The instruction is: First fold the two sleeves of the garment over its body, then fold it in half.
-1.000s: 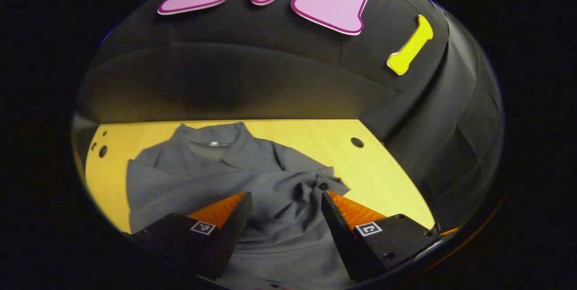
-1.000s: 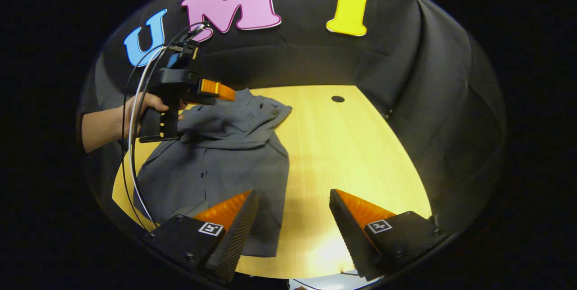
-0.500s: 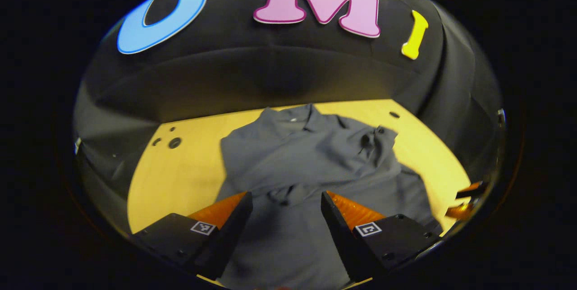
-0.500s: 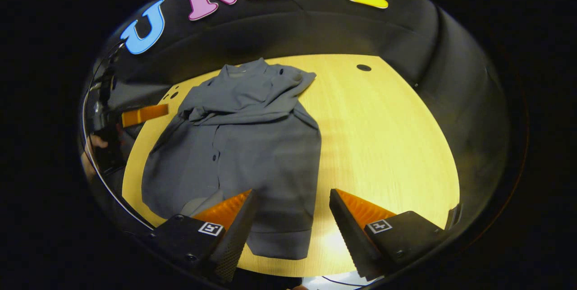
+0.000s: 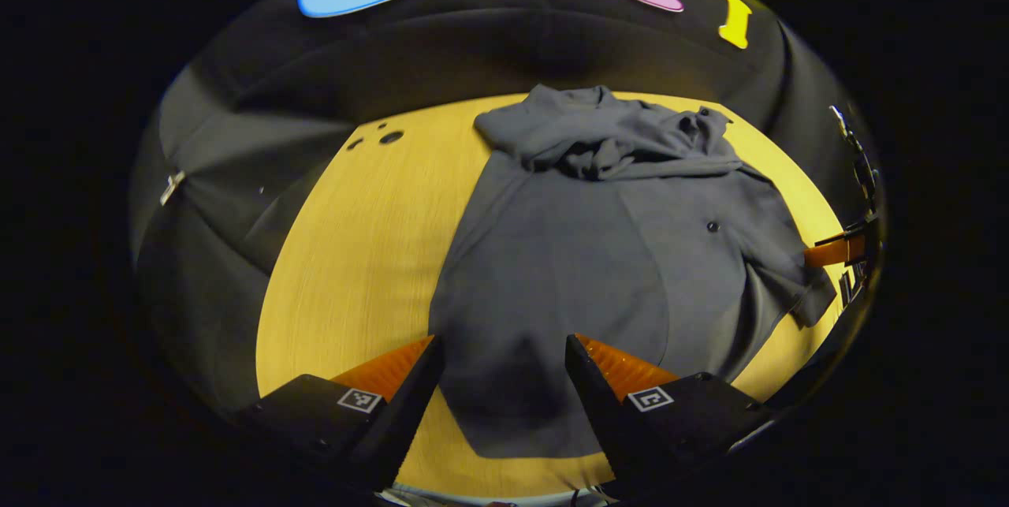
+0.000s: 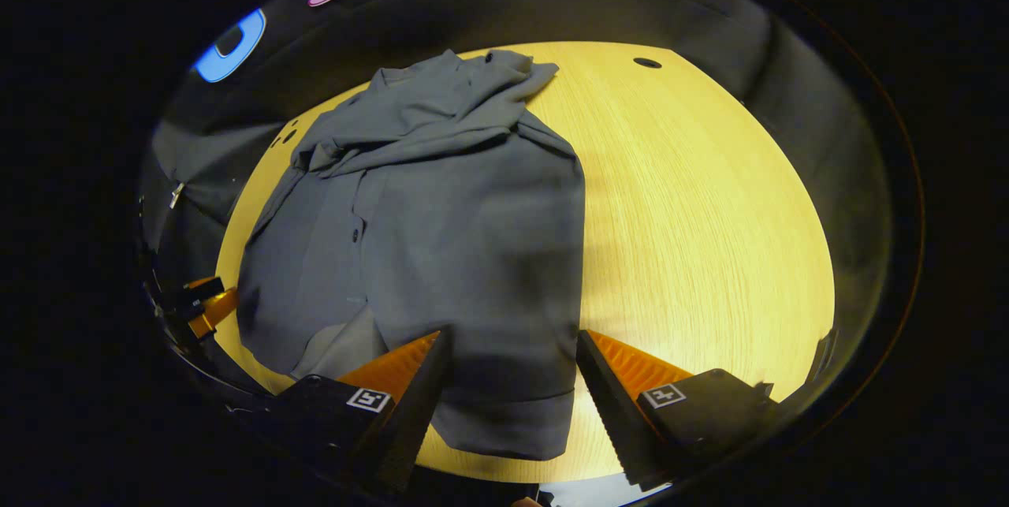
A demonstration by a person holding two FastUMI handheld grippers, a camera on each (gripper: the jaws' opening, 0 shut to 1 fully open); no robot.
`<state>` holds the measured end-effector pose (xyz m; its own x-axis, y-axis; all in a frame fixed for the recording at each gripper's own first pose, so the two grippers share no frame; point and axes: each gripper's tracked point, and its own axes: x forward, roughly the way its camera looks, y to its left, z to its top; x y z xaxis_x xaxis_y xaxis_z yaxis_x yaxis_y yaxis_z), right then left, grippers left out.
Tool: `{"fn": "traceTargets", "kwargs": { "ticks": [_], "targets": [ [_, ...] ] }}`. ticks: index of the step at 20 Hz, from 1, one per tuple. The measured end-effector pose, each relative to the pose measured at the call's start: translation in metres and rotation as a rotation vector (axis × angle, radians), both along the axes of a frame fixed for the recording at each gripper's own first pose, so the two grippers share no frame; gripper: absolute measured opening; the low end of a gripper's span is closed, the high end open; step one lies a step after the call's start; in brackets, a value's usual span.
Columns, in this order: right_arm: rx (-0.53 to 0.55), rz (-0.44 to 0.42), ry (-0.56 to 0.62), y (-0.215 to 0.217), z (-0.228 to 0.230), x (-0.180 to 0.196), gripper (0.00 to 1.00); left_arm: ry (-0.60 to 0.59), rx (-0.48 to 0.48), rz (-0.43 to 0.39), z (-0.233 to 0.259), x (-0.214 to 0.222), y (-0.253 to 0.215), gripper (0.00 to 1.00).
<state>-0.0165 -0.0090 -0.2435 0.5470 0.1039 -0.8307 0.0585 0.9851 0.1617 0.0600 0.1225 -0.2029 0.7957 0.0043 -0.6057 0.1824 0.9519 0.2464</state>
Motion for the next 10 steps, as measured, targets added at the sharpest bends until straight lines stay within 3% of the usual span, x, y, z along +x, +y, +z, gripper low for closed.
{"fn": "traceTargets", "kwargs": {
  "ticks": [4, 10],
  "targets": [
    [0.01, -0.033, 0.045, -0.002, -0.014, -0.003, 0.99, 0.054, -0.036, 0.086, -0.033, -0.015, 0.024, 0.97],
    [-0.081, 0.009, 0.056, -0.001, -0.019, -0.002, 0.96, 0.055, -0.096, 0.119, -0.042, -0.013, 0.022, 0.96]
  ]
}}
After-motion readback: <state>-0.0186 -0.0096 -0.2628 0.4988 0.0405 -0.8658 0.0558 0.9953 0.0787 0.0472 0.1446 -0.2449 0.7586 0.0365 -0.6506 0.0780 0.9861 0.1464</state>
